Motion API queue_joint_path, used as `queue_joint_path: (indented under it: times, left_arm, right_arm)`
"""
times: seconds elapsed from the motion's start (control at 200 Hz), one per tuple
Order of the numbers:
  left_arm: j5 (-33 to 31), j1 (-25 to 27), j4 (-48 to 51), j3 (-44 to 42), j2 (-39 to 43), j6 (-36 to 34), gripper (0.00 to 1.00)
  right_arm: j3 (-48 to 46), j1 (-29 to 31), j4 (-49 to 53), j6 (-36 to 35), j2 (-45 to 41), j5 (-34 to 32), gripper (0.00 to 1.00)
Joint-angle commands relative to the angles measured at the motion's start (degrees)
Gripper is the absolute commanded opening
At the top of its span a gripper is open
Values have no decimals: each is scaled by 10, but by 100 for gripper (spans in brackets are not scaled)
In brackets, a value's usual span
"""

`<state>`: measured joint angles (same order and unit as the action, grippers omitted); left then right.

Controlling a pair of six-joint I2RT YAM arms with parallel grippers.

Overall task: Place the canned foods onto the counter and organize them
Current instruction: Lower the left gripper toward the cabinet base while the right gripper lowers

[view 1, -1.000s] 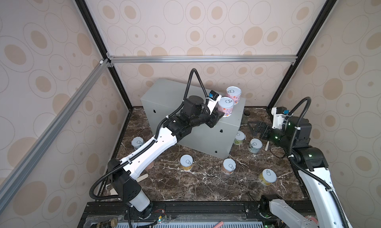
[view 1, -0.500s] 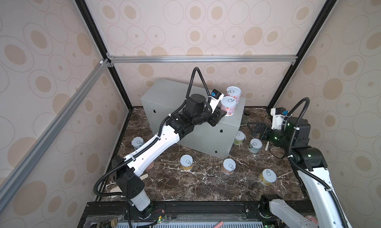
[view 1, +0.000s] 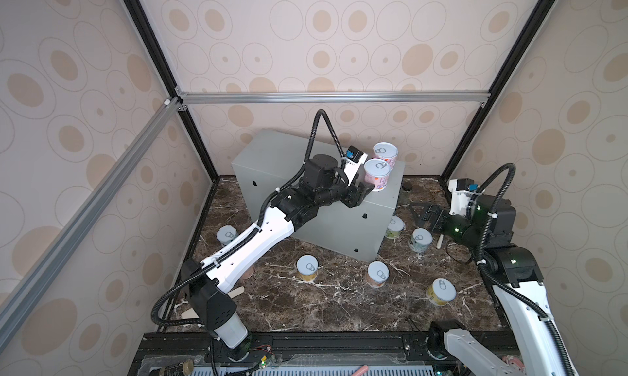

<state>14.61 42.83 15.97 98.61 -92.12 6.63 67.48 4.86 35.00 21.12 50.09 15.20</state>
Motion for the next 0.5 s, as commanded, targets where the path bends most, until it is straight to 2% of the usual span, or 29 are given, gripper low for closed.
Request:
queue_joint_path:
  times: [0.0,0.135,0.265,0.495]
  left_arm:
    - [-19,-2,0,-3,51,0,69]
    - [-30,-3,2,-29,85,7,81]
    - [-39,-2,-2,-67,124,18,98]
    - [-69,-3,-2,-146,204,40,99]
  right_arm:
    - [13,3,18,-6,-16,0,100]
    - [22,4,42,-6,-27,-8,99]
    - [32,4,71,-7,-37,-19,99]
    - [31,4,116,-6,-62,-27,99]
